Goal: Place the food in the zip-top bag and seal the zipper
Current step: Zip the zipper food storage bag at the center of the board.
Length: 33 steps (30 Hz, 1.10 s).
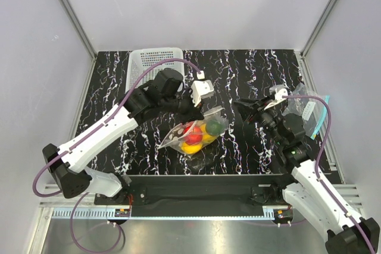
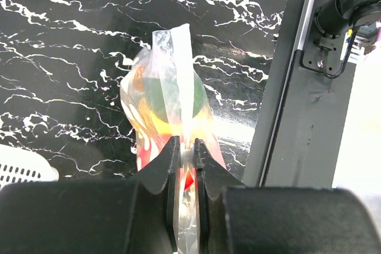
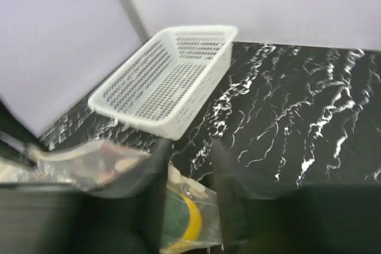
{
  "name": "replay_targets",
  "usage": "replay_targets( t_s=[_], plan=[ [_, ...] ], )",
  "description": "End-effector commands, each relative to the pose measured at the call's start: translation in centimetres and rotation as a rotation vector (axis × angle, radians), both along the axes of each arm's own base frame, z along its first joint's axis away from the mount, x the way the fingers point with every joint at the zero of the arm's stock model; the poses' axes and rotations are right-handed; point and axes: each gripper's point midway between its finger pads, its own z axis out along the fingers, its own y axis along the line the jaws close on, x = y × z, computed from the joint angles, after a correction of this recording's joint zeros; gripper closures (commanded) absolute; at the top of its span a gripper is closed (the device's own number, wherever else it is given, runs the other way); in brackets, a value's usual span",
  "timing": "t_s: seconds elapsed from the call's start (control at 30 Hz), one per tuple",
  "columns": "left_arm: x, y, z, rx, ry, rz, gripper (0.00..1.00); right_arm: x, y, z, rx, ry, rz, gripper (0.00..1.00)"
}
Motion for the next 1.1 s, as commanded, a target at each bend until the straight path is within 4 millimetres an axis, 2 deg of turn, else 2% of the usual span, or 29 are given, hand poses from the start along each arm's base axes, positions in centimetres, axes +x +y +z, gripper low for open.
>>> replay_targets(
  t_s=[0.0, 0.03, 0.07, 0.13, 0.37, 0.67, 0.7, 0.8, 0.83, 0.9, 0.93, 1.0, 1.07],
  plan=[
    [0.3, 0.1, 2.2, -0.052, -0.065, 0.008, 1.0, -2.3, 2.8, 0.9, -0.039, -0.107, 0.218, 0.53],
    [0.3, 0.1, 2.3, -0.051, -0.063, 0.009, 1.0, -2.5, 3.1, 0.8, -0.046, -0.116, 0.24, 0.3],
    [0.4, 0.0, 2.3, -0.05, -0.059, 0.01, 1.0, -3.1, 3.6, 0.8, -0.05, -0.134, 0.278, 0.22],
    [0.5, -0.1, 2.6, -0.057, -0.061, 0.01, 1.0, -3.6, 4.0, 0.9, -0.06, -0.154, 0.317, 0.16],
    [-0.3, -0.7, 3.9, -0.098, -0.047, -0.029, 1.0, -6.0, 6.4, 0.6, -0.094, -0.2, 0.545, 0.19],
    [-1.8, -1.2, 4.8, -0.14, -0.005, -0.1, 1.0, -6.1, 7.7, 0.4, -0.086, -0.164, 0.637, 0.22],
    [-2.1, -1.2, 4.8, -0.141, 0.003, -0.11, 1.0, -6.2, 7.8, 0.4, -0.083, -0.16, 0.644, 0.24],
    [-2.0, -1.4, 4.6, -0.134, 0.017, -0.108, 1.0, -6.4, 8.0, 0.5, -0.076, -0.158, 0.661, 0.43],
    [-2.0, -1.4, 4.6, -0.131, 0.016, -0.106, 1.0, -6.5, 8.0, 0.5, -0.073, -0.156, 0.663, 0.56],
    [-1.9, -1.4, 4.5, -0.129, 0.018, -0.102, 1.0, -6.6, 7.9, 0.8, -0.067, -0.159, 0.658, 0.69],
    [-1.8, -1.4, 4.4, -0.128, 0.02, -0.099, 1.0, -6.6, 7.9, 0.8, -0.064, -0.158, 0.654, 0.84],
    [-1.8, -1.4, 4.2, -0.122, 0.022, -0.095, 1.0, -6.8, 7.7, 1.1, -0.06, -0.168, 0.651, 1.0],
    [-1.5, -1.3, 3.9, -0.108, 0.023, -0.081, 1.0, -6.4, 7.5, 1.1, -0.058, -0.159, 0.614, 1.0]
  ],
)
